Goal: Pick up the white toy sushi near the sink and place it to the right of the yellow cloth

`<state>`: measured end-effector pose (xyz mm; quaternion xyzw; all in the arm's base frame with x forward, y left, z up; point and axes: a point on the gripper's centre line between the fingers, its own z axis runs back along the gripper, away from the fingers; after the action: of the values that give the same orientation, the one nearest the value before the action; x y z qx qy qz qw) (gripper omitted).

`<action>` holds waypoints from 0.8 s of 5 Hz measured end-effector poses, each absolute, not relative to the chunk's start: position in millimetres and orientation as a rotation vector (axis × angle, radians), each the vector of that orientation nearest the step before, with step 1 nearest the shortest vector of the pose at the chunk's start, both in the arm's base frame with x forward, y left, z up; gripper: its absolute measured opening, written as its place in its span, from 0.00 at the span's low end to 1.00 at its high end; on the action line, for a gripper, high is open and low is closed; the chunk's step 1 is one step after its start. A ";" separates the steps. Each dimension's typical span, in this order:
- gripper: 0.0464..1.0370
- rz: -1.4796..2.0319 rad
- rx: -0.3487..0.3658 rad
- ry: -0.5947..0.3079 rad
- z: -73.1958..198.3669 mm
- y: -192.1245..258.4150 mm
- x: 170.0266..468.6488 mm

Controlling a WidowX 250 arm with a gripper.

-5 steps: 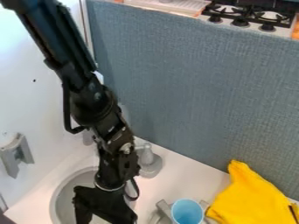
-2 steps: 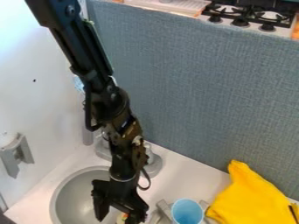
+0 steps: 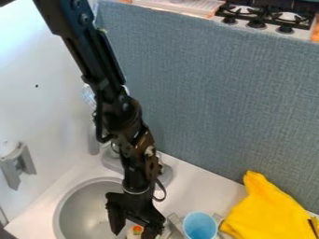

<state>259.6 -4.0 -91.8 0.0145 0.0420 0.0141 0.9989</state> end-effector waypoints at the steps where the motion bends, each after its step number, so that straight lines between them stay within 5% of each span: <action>1: 0.96 0.036 0.005 0.069 -97.8 -7.3 260.4; 2: 0.91 0.021 0.000 0.084 -107.5 -8.0 258.2; 3: 0.64 0.012 0.012 0.093 -109.7 -6.8 261.9; 4: 0.55 -0.010 0.002 0.143 -96.0 -14.9 256.4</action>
<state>256.4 -14.9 -96.0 0.0012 0.0713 -0.0051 0.9974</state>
